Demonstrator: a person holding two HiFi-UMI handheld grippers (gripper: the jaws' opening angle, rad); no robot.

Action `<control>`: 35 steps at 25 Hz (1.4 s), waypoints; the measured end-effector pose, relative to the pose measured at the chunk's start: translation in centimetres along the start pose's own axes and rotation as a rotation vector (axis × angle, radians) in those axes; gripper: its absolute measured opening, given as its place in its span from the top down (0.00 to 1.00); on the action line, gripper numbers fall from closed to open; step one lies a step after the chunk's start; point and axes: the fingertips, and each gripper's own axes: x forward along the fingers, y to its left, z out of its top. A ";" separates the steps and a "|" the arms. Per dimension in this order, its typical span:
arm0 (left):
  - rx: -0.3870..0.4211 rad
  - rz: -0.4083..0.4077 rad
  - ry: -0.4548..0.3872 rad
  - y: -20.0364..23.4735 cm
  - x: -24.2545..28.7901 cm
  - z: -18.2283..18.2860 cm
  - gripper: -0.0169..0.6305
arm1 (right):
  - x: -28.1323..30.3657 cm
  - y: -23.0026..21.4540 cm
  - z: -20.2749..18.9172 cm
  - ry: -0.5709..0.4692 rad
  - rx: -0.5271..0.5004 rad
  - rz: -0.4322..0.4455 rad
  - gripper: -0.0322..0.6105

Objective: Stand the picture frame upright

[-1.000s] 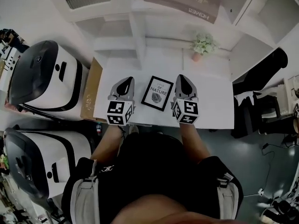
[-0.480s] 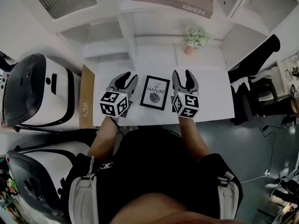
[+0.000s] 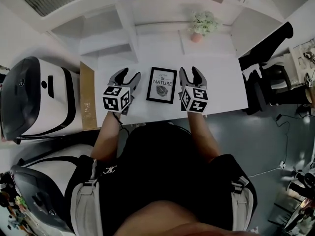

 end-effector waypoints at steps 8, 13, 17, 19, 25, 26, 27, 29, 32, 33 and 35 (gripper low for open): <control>-0.021 -0.019 0.076 1.3 0.6 -3.4 0.61 | 0.8 0.5 -4.6 0.106 0.019 -0.022 0.63; -0.034 -0.032 0.131 2.2 1.4 -6.1 0.61 | 1.7 1.0 -8.5 0.198 0.023 -0.027 0.63; -0.050 -0.049 0.181 2.7 2.0 -8.2 0.61 | 2.3 1.3 -11.7 0.282 0.029 -0.027 0.63; -0.057 -0.059 0.197 2.9 2.3 -9.0 0.61 | 2.4 1.3 -13.6 0.335 0.037 -0.027 0.63; -0.066 -0.080 0.236 3.7 3.0 -10.4 0.61 | 3.1 1.4 -18.2 0.459 0.050 -0.049 0.63; -0.068 -0.083 0.238 3.9 3.1 -10.4 0.61 | 3.3 1.3 -18.8 0.477 0.050 -0.053 0.63; -0.071 -0.084 0.241 4.1 3.1 -10.5 0.61 | 3.5 1.3 -19.3 0.494 0.051 -0.057 0.63; -0.076 -0.087 0.247 4.4 3.2 -10.7 0.61 | 3.9 1.2 -20.3 0.529 0.051 -0.064 0.63; -0.083 -0.088 0.255 4.8 3.2 -11.0 0.61 | 4.4 1.3 -21.9 0.594 0.037 -0.078 0.63; -0.085 -0.087 0.256 4.9 3.2 -11.0 0.61 | 4.5 1.3 -22.4 0.613 0.026 -0.085 0.63; -0.091 -0.086 0.257 5.1 3.1 -11.1 0.61 | 4.6 1.5 -22.6 0.625 0.014 -0.095 0.66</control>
